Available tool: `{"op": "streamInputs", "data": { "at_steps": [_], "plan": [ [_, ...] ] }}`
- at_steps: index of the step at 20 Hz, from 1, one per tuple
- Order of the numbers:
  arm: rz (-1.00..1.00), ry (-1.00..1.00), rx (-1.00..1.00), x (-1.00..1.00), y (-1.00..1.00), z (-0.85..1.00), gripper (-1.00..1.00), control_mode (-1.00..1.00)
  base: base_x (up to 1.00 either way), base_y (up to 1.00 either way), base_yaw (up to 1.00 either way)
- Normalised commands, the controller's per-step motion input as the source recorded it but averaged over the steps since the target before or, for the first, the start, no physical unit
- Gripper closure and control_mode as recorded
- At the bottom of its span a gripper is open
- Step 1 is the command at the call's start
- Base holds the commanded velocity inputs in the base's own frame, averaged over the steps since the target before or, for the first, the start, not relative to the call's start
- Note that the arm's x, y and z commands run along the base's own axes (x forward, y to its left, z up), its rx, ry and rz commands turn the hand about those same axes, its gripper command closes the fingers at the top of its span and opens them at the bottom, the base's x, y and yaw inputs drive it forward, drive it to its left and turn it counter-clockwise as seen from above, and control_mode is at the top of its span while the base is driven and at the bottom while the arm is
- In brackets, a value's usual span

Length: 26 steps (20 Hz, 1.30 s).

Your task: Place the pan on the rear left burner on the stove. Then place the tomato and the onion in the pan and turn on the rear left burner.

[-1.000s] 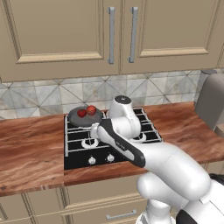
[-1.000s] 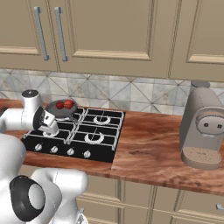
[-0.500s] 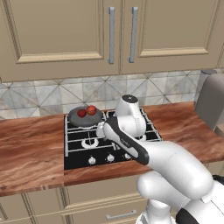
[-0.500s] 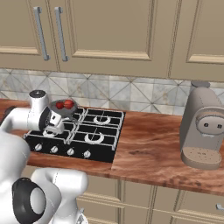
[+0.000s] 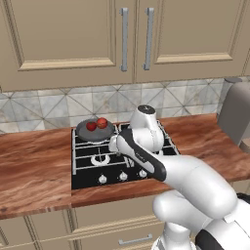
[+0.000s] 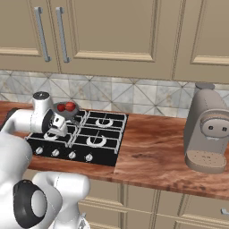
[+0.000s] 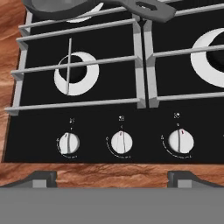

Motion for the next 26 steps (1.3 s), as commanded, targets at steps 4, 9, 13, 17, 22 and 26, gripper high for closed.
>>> {"op": "streamInputs", "data": {
  "at_steps": [4,9,13,17,22,26],
  "plan": [
    [-0.01,0.00,0.00,0.00,0.00,-0.12,-1.00,-1.00,0.00,0.00,0.00],
    [-0.03,0.00,-0.02,0.00,0.00,-0.23,-1.00,-1.00,0.00,0.00,0.00],
    [-0.03,0.00,-0.04,0.00,0.00,-0.10,-1.00,-1.00,0.00,0.00,0.00],
    [-0.03,0.00,-0.07,0.00,0.00,0.00,-1.00,-1.00,0.00,0.00,0.00],
    [0.00,0.00,0.00,0.00,0.00,-0.04,-1.00,-1.00,0.00,0.00,0.00],
    [0.00,0.00,0.00,0.00,0.00,-0.26,-1.00,-1.00,0.00,0.00,0.00]
  ]
}}
